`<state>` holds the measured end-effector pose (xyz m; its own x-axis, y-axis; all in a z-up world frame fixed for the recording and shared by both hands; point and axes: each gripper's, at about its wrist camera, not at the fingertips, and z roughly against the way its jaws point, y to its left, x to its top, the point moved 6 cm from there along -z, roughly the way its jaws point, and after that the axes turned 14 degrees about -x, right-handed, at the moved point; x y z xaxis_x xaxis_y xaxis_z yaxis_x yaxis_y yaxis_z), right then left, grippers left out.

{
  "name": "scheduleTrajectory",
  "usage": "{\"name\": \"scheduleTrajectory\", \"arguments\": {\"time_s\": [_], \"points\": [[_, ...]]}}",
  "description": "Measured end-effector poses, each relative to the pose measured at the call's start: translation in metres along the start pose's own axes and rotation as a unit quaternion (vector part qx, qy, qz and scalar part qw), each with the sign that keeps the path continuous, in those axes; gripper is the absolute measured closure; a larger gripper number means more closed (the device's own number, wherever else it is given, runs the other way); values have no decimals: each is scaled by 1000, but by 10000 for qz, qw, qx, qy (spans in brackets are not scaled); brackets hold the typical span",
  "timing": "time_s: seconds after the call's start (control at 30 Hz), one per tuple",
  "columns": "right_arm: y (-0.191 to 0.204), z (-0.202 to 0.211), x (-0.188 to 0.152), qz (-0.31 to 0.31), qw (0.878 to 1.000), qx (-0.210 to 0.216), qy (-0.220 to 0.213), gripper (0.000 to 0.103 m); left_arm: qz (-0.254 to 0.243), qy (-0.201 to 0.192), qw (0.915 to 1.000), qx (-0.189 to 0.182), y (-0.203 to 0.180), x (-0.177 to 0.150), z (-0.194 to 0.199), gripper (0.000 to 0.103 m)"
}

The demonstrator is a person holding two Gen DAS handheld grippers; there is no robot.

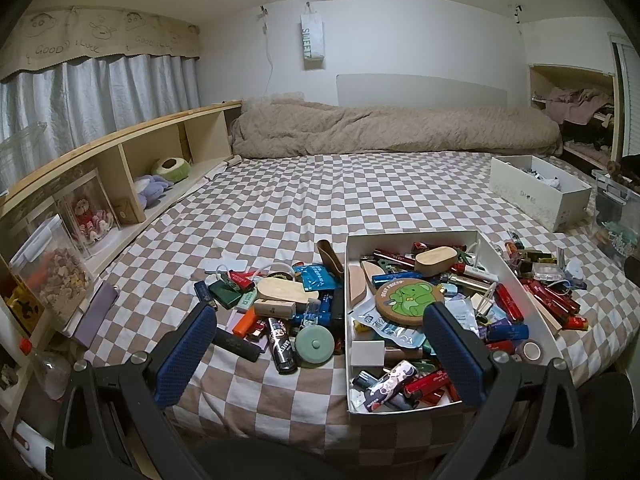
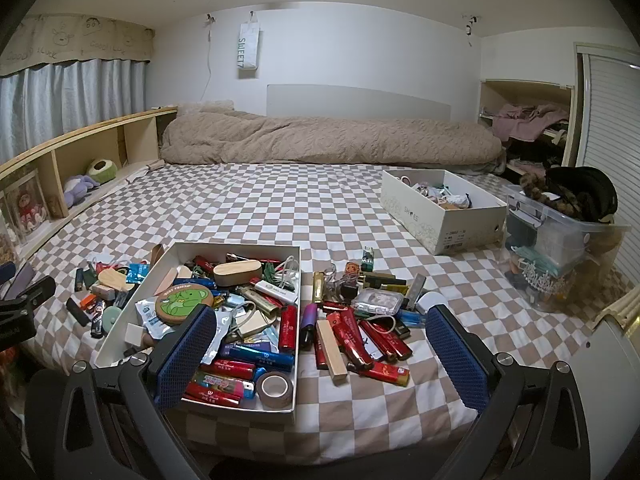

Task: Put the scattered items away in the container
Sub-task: 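Move the right tool toward a red lighter while the left tool approaches a black grip cylinder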

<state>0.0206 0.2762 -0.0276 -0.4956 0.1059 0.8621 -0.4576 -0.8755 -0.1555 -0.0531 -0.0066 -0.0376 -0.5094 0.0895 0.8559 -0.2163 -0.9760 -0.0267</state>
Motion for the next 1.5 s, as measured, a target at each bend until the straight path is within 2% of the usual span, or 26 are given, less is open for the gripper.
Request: {"name": "scheduleTrajectory", "arguments": {"time_s": [0.37, 0.4, 0.57, 0.7, 0.93, 1.13, 1.5], "points": [[3, -4, -3, 31, 10000, 11, 46, 0, -6, 35, 10000, -26, -1, -4, -4, 0], [4, -4, -4, 30, 10000, 15, 57, 0, -151, 53, 9995, -275, -4, -4, -5, 0], [2, -9, -6, 21, 9999, 25, 119, 0, -133, 79, 9994, -299, -4, -5, -8, 0], [-2, -18, -11, -25, 9997, 7, 237, 0, 36, 49, 9988, -492, -2, -5, -10, 0], [-15, -37, -22, -217, 9983, -59, 539, 0, 359, 93, 9980, -504, 18, -5, -18, 0], [-33, -57, -32, -343, 9958, -229, 821, 0, 530, 140, 9982, -253, 52, -5, -22, 0], [-71, -90, -53, -580, 9879, -597, 1306, 0, 774, 560, 9951, 269, 125, -18, -34, 0]]}}
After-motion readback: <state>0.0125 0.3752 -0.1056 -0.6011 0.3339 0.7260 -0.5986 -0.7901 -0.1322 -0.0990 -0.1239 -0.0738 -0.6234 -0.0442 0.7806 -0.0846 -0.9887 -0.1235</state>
